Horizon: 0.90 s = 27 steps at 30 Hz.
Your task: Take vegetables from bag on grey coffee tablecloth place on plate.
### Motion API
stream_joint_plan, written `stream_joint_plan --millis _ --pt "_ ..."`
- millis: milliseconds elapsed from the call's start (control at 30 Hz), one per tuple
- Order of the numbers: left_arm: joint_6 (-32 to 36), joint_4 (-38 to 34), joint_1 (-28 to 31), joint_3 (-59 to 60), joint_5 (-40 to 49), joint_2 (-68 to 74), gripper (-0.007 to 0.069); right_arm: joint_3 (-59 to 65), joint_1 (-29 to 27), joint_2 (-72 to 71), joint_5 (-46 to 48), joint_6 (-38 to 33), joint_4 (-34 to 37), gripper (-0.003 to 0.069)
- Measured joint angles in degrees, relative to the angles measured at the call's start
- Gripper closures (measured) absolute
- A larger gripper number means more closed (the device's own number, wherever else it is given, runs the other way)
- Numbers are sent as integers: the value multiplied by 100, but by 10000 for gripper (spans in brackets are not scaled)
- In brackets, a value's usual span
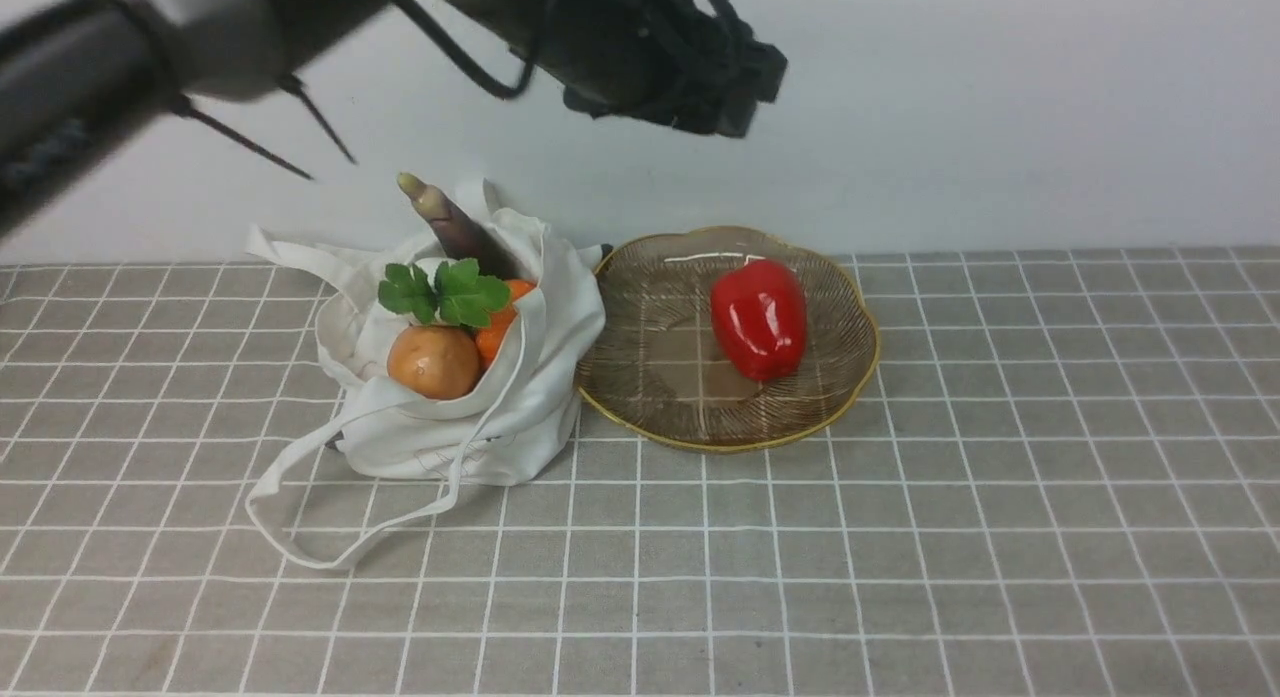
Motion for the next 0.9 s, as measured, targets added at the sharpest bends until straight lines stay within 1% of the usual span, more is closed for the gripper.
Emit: stream_joint_plan --millis 33,67,133,167,267,333,367,400,433,500,567,633,667,733,767,800,833,900 --pt "20 86 5 0 137 -54 432 0 0 0 0 0 0 673" --pt "48 399 5 0 591 -421 531 0 0 0 0 0 0 673" --pt "27 819 5 0 1206 -968 599 0 0 0 0 0 0 673" --pt "21 975 5 0 1412 -1203 614 0 0 0 0 0 0 673" --pt "7 1194 5 82 1579 -1712 629 0 0 0 0 0 0 673" --pt "-61 1432 5 501 1638 -2397 629 0 0 0 0 0 0 673" --pt "-87 1454 5 547 1638 -2453 629 0 0 0 0 0 0 673" --pt "-217 1512 5 1057 1649 -2994 629 0 0 0 0 0 0 673" --pt "-247 1517 5 1120 1649 -3055 629 0 0 0 0 0 0 673" --pt "-428 1517 5 2029 1649 -3877 629 0 0 0 0 16 0 673" --pt "-525 1512 5 2568 1551 -4321 629 0 0 0 0 36 0 673" --pt "-737 1456 5 3874 852 -5327 629 0 0 0 0 55 0 673" --pt "-826 1409 5 4290 431 -5639 629 0 0 0 0 60 0 673" --pt "-1174 1276 5 5507 -613 -6523 629 0 0 0 0 65 0 673" --pt "-1304 1234 5 5886 -987 -6794 629 0 0 0 0 65 0 673" --pt "-1304 1234 5 5976 -1082 -6861 629 0 0 0 0 65 0 673" --pt "-1449 1208 5 6728 -1967 -7426 629 0 0 0 0 65 0 673" --pt "-1492 1218 5 7337 -2658 -7929 629 0 0 0 0 65 0 673"
